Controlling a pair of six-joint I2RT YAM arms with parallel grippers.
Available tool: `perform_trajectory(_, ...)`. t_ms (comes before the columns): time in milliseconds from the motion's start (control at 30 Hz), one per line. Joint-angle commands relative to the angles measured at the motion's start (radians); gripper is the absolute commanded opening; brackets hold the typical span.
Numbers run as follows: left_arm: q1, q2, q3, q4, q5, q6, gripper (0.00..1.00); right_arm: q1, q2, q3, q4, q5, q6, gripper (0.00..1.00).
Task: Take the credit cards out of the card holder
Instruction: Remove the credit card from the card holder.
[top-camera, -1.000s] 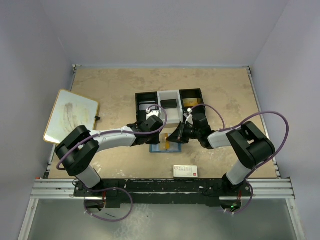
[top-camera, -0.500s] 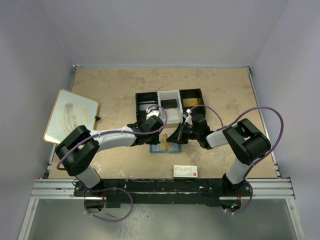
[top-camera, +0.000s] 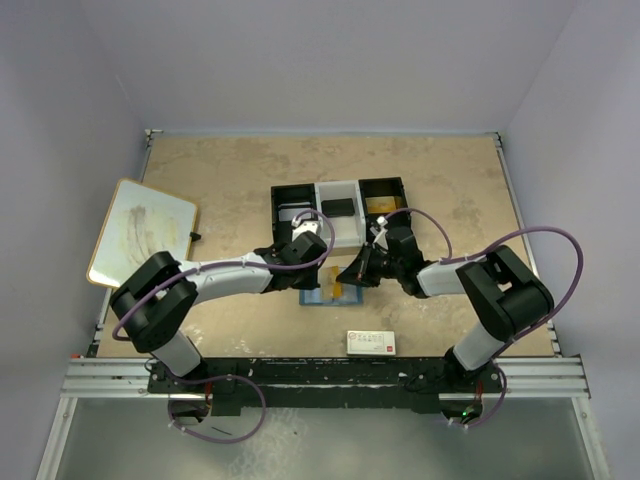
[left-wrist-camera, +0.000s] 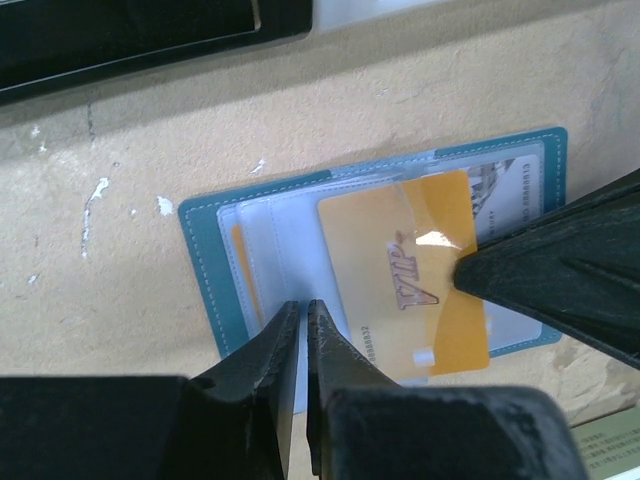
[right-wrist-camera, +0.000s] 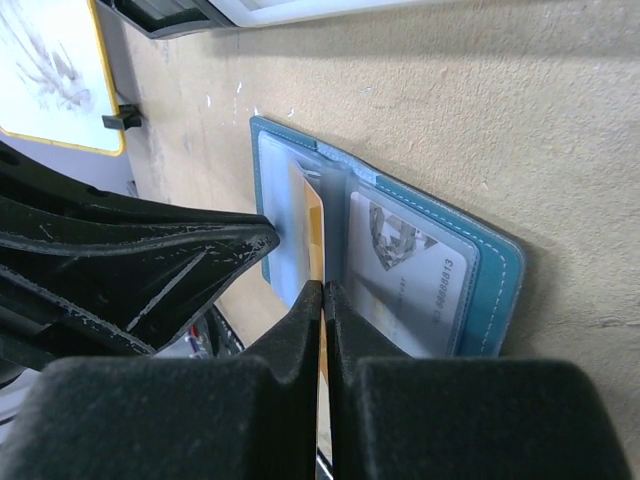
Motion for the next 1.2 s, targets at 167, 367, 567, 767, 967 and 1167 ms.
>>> perform_trajectory(167, -0.006, -0.062, 0.029, -0.051, 0.011, 0.015, 0.20, -0.006, -0.006, 0.002, 0.020, 0.013, -0.014, 0.02)
perform_trajectory(367, -0.010, -0.075, 0.070, 0.053, 0.118, 0.024, 0.30, -0.007, -0.009, -0.003, 0.008, 0.014, -0.017, 0.02)
perform_trajectory(567, -0.017, -0.010, 0.059, 0.083, 0.157, 0.005, 0.29, -0.006, -0.010, -0.008, 0.008, 0.012, -0.017, 0.02)
perform_trajectory(767, -0.018, 0.016, 0.008, 0.036, 0.096, -0.043, 0.17, -0.006, -0.009, -0.010, 0.028, 0.001, -0.019, 0.04)
perform_trajectory(967, -0.051, 0.015, 0.004, -0.028, 0.017, -0.043, 0.04, -0.006, 0.010, -0.009, 0.122, -0.029, -0.004, 0.10)
perform_trajectory(1167, -0.066, 0.034, 0.013, -0.021, 0.016, -0.043, 0.02, 0.001, 0.040, -0.013, 0.187, -0.074, 0.000, 0.18)
